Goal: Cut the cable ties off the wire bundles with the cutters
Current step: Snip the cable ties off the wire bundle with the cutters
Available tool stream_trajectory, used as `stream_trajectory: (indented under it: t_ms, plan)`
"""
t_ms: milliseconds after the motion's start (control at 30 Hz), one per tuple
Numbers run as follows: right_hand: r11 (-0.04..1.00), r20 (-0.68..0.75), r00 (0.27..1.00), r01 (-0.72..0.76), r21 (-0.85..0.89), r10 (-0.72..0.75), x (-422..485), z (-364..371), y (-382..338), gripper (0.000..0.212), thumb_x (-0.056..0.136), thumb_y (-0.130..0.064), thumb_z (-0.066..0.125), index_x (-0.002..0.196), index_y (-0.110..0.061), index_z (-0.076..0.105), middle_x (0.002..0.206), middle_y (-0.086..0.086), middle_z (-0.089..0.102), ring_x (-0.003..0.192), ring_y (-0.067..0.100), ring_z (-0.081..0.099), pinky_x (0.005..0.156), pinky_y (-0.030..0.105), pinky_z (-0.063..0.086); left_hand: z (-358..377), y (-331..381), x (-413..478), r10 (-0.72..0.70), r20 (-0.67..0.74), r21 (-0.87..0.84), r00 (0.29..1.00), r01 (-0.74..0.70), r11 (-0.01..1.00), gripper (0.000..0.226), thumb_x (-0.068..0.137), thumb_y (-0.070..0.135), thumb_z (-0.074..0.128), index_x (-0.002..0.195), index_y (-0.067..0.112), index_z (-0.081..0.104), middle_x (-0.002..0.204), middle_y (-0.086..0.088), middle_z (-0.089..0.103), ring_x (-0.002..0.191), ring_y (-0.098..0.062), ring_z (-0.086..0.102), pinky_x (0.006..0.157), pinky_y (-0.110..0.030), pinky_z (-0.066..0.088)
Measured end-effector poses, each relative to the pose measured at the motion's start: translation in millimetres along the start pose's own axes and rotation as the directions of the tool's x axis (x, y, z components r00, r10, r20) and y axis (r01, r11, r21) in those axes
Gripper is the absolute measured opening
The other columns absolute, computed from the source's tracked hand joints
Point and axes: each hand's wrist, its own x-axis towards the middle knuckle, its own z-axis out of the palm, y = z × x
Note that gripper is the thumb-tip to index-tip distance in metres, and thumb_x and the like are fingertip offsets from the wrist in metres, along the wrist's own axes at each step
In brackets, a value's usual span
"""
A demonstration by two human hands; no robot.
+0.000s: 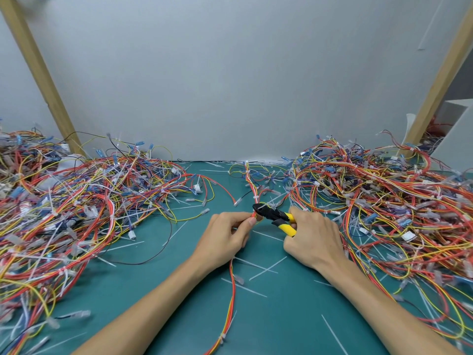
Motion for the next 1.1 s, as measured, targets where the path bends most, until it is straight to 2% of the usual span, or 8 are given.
stream_trajectory:
  t_ms: [267, 933, 1100]
  plan:
    - [1.000, -0.013, 1.000, -0.008, 0.025, 0.008, -0.2, 0.1, 0.1, 0.016, 0.056, -0.029, 0.045, 0.067, -0.018, 0.040, 0.052, -0.002, 0.043, 0.050, 0.022, 0.040, 0.046, 0.028, 0.024, 0.4, 0.6, -0.2, -0.005, 0.000, -0.011, 1.000, 0.005, 1.000, 0.034, 0.101, 0.027, 0.047, 0.077, 0.009, 0.062, 0.054, -0.005, 0.055, 0.046, -0.008, 0.039, 0.051, -0.020, 0.034]
    - [0.999, -0.021, 0.999, -0.029, 0.045, 0.030, -0.1, 0.5, -0.1, 0.018, 0.053, -0.031, 0.043, 0.064, -0.016, 0.043, 0.049, -0.001, 0.043, 0.051, 0.026, 0.044, 0.047, 0.028, 0.031, -0.8, 3.3, -1.1, -0.011, 0.013, -0.007, 1.000, 0.011, 1.000, 0.034, 0.101, 0.027, 0.048, 0.076, 0.011, 0.061, 0.053, -0.007, 0.054, 0.047, -0.009, 0.038, 0.051, -0.021, 0.034]
    - [0.997, -0.001, 0.999, -0.039, 0.068, 0.039, -0.1, -0.4, 0.2, 0.020, 0.059, -0.036, 0.044, 0.063, -0.018, 0.037, 0.051, -0.003, 0.042, 0.051, 0.020, 0.039, 0.047, 0.028, 0.024, -1.3, 4.2, -1.2, -0.012, 0.014, -0.007, 1.000, 0.012, 1.000, 0.032, 0.101, 0.026, 0.048, 0.079, 0.010, 0.063, 0.054, -0.007, 0.054, 0.047, -0.008, 0.038, 0.052, -0.021, 0.034]
